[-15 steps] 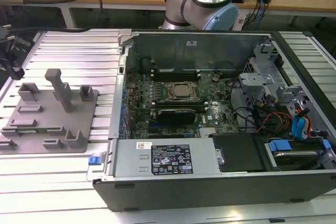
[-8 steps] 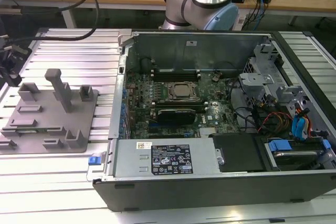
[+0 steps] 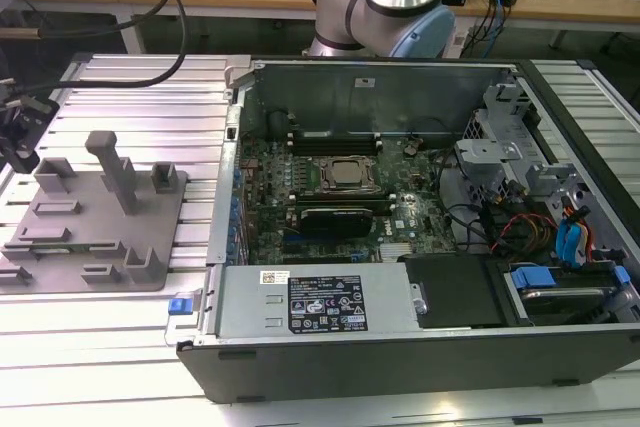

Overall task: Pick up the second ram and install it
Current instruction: 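Reach for the second ram, then pick up the second ram and move it above second insertion slot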

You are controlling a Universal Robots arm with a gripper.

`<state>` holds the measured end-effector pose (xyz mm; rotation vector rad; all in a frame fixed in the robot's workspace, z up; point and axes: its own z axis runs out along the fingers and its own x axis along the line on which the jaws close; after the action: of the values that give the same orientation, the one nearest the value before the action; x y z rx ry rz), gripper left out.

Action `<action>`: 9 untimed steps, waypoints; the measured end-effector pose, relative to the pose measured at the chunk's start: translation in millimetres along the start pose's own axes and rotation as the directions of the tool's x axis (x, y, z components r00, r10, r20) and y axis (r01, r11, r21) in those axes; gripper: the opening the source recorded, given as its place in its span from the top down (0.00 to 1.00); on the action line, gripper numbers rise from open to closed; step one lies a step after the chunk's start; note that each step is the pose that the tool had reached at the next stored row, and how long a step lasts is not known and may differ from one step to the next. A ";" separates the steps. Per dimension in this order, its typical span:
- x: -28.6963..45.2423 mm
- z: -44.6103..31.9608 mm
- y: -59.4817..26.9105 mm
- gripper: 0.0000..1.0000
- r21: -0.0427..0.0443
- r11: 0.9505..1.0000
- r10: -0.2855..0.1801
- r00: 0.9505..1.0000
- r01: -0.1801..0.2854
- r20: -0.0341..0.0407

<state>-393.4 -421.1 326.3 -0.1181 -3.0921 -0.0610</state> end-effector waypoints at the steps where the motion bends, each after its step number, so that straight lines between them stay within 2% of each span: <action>1: 0.0 0.1 0.0 0.92 0.000 1.000 0.000 1.000 0.000 0.000; 9: 0.0 0.5 0.0 0.92 0.000 1.000 -0.001 1.000 0.001 0.000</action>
<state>-393.4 -421.1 325.8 -0.1161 -3.0922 -0.0610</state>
